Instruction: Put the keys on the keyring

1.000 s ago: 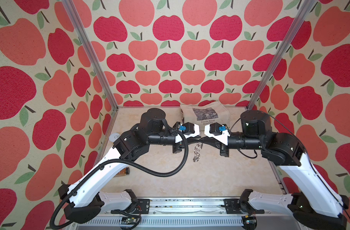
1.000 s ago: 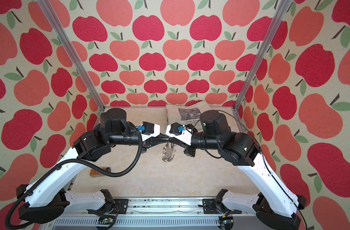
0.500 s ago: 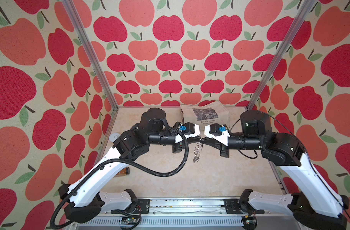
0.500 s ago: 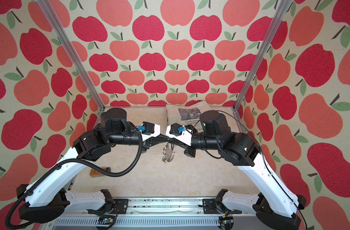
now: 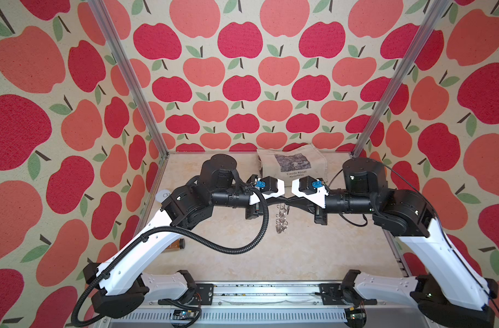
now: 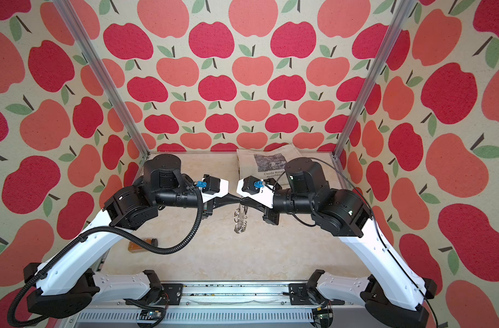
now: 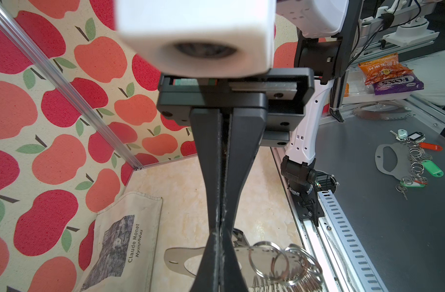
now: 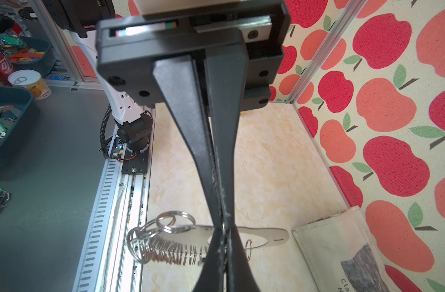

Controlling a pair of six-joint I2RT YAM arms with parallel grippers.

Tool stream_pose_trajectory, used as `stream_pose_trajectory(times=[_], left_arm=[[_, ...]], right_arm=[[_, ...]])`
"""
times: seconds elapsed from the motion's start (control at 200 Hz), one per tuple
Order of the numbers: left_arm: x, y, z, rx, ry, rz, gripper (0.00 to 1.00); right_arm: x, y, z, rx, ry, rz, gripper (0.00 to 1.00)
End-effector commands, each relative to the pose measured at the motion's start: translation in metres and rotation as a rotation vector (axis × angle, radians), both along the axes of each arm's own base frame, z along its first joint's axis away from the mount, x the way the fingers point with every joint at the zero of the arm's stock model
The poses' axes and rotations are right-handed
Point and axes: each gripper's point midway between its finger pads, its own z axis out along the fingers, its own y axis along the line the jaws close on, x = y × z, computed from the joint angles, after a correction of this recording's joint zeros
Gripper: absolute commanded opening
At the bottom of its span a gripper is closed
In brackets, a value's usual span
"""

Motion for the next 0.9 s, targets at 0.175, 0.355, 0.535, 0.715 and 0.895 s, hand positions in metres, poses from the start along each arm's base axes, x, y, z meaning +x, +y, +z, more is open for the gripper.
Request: stream_pose_trajectory(times=[0.175,0.355,0.535,0.715,0.895], left_arm=[[0.000,0.000,0.009,-0.049,-0.033,0.006,0.00],[0.007,0.010,0.025,-0.132,-0.062,0.043,0.00],[0.007,0.018,0.036,-0.183,-0.053,0.035,0.00],[0.003,0.020,0.041,-0.203,-0.050,0.011,0.00],[-0.002,0.020,0.040,-0.198,-0.046,-0.016,0.00]], right_arm=[[-0.003,0.001,0.014,0.047,-0.034,0.019,0.00],[-0.003,-0.004,0.014,0.047,-0.043,0.000,0.17],[-0.003,-0.008,0.012,0.036,-0.050,-0.011,0.26],[-0.001,-0.006,0.013,0.045,-0.056,-0.009,0.30],[0.000,-0.006,0.024,0.081,-0.086,-0.017,0.39]])
